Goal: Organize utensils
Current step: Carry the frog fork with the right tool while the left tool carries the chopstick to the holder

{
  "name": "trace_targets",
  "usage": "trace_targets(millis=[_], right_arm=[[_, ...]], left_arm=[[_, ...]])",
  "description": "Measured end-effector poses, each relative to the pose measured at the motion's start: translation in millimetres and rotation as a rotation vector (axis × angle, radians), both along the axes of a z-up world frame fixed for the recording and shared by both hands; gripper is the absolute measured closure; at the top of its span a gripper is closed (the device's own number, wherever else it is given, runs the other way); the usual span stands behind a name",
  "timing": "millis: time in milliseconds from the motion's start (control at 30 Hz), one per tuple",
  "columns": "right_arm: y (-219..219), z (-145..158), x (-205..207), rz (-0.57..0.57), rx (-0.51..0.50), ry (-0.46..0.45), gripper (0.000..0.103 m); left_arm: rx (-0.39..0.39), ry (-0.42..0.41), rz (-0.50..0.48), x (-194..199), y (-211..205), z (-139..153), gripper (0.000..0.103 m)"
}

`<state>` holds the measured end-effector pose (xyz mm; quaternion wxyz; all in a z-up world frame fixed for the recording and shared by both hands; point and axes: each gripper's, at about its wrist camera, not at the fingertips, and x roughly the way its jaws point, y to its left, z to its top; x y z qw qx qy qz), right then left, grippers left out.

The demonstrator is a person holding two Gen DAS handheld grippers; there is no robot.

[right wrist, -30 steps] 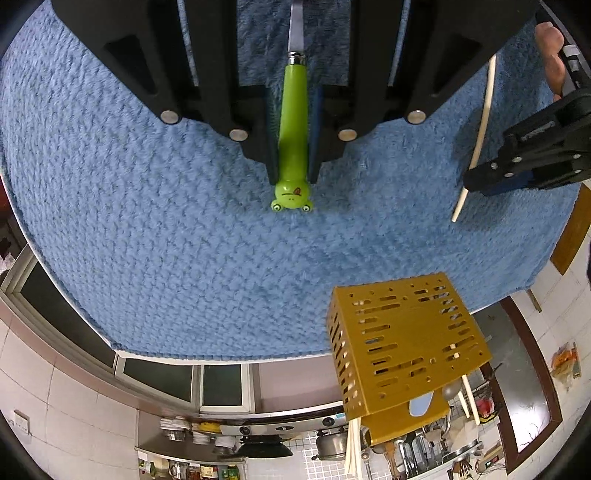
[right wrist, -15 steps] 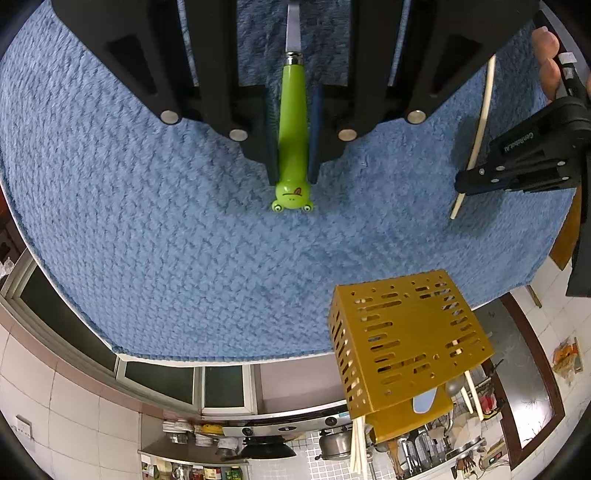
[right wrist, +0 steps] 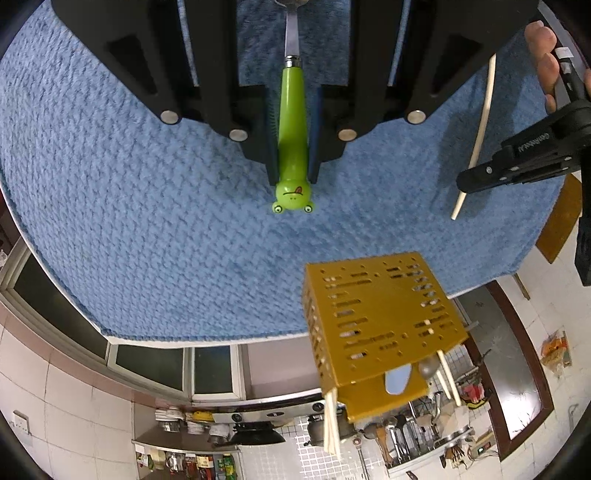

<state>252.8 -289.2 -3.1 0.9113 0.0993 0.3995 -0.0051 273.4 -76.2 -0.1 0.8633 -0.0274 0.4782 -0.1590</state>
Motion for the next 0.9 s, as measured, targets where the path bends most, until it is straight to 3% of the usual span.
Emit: trace_targets(millis=[600, 900], right_arm=[[18.8, 62.3, 9.3, 0.037, -0.029, -0.185, 0.087], [21.1, 89.7, 20.7, 0.049, -0.054, -0.238, 0.087]], left_arm=[[-0.100, -0.200, 0.025, 2.7, 25.4, 74.2, 0.098], [-0.119, -0.245, 0.019, 13.5, 25.7, 99.0, 0.098]])
